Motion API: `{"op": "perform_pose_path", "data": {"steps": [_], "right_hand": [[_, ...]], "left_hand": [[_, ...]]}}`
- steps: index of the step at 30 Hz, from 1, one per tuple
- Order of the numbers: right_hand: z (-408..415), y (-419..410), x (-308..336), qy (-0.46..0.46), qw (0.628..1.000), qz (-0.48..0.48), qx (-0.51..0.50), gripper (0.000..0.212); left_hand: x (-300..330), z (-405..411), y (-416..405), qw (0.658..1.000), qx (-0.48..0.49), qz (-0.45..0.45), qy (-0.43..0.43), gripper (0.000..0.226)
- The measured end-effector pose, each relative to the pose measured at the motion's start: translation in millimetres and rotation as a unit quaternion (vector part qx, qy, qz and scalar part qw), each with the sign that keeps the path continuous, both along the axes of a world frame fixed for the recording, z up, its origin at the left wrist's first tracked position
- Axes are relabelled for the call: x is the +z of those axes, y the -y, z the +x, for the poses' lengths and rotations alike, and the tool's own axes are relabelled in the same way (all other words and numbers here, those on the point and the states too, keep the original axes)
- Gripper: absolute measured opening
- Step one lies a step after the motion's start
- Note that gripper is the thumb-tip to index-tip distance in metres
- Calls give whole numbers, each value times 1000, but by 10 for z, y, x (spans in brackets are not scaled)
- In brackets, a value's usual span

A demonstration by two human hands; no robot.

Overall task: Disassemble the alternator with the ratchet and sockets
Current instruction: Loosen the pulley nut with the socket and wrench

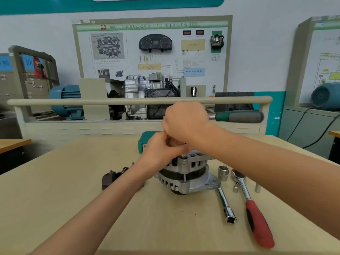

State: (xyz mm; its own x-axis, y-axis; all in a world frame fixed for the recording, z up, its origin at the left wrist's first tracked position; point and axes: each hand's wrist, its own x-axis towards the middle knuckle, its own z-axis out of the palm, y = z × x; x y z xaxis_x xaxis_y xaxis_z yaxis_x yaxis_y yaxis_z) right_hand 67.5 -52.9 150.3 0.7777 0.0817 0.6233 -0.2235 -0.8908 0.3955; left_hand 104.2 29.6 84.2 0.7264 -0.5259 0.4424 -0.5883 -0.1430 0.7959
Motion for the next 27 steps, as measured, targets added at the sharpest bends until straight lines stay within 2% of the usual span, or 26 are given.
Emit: {"op": "perform_pose_path", "data": {"steps": [3, 6, 8, 10, 12, 13, 16, 18, 21, 23, 25, 27], "right_hand": [[-46, 167, -22, 21, 989, -48, 137, 27], [-63, 278, -50, -15, 973, 56, 222, 18], [-54, 287, -74, -39, 959, 135, 244, 13], [-72, 243, -91, -48, 950, 169, 257, 14], [-78, 171, -111, -39, 962, 146, 230, 18], [-62, 124, -131, -25, 974, 115, 192, 20], [27, -56, -159, 22, 998, 65, 8, 10], [74, -160, -143, 12, 997, 33, -74, 14], [62, -141, -131, 22, 998, 16, -52, 16], [-14, -96, -152, 53, 998, 24, -9, 17], [-66, -43, -174, 84, 995, 35, 27, 23], [-85, 9, -180, 96, 992, 44, 64, 25]], "left_hand": [[-21, 62, -81, 997, -75, 2, -30, 16], [-71, 115, -95, 987, -153, 0, -50, 15], [-95, 144, -107, 980, -185, -19, -68, 17], [-105, 163, -127, 976, -197, -34, -81, 21], [-121, 171, -145, 979, -185, -48, -70, 15], [-130, 178, -142, 983, -166, -54, -52, 19], [-152, 169, -96, 994, -88, -57, -22, 36], [-167, 115, -58, 997, -52, -60, -22, 44], [-195, 71, -50, 997, -47, -55, -26, 47], [-182, 60, -66, 997, -61, -37, -10, 34], [-156, 78, -75, 997, -64, -8, 41, 15], [-120, 107, -78, 994, -94, -5, 59, 12]]}}
